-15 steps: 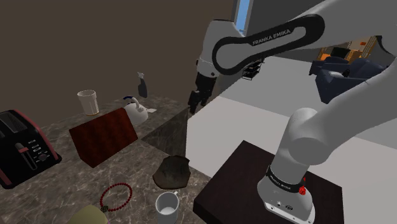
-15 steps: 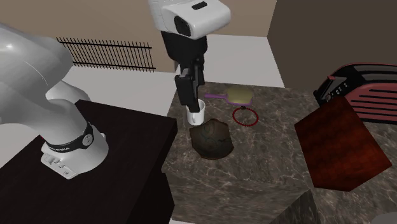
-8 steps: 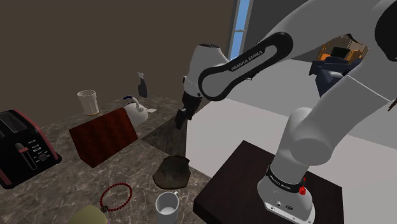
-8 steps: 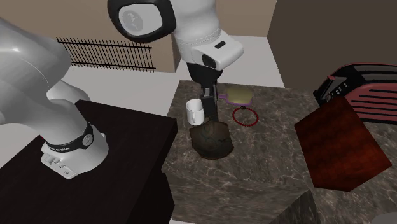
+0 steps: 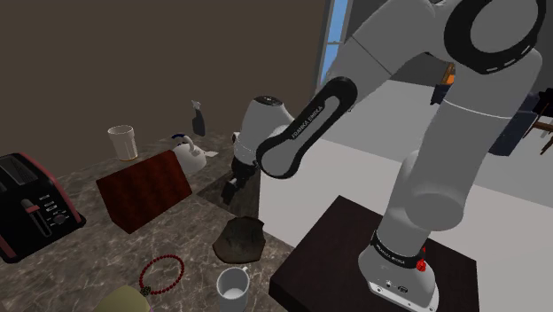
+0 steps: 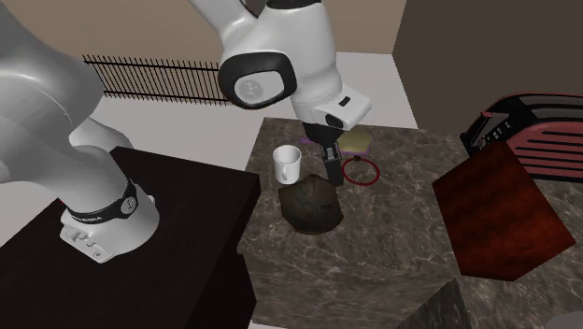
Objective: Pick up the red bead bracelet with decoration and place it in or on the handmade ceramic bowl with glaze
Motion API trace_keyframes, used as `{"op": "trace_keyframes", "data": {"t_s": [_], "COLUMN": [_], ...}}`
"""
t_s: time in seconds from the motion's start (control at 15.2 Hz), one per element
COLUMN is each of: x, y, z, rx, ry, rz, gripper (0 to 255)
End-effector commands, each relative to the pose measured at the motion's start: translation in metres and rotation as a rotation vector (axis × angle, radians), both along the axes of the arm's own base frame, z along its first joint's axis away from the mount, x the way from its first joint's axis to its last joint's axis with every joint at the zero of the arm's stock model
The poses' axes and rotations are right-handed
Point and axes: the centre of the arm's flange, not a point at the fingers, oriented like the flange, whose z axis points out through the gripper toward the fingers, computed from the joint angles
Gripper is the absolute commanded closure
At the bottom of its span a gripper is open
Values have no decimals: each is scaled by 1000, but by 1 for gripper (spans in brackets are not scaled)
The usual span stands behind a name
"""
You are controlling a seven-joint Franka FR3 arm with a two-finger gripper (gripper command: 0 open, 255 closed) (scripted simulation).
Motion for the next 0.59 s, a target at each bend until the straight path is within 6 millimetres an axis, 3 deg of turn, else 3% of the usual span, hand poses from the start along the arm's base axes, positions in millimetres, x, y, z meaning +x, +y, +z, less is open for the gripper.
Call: {"op": "trace_keyframes", "data": {"t_s": [0.0, 0.53], "x": [8, 38], "y": [16, 77], "z": [-20, -97], "rx": [5, 14], "ry": [-18, -85], "rz": [23, 110], "gripper": [0, 0]}}
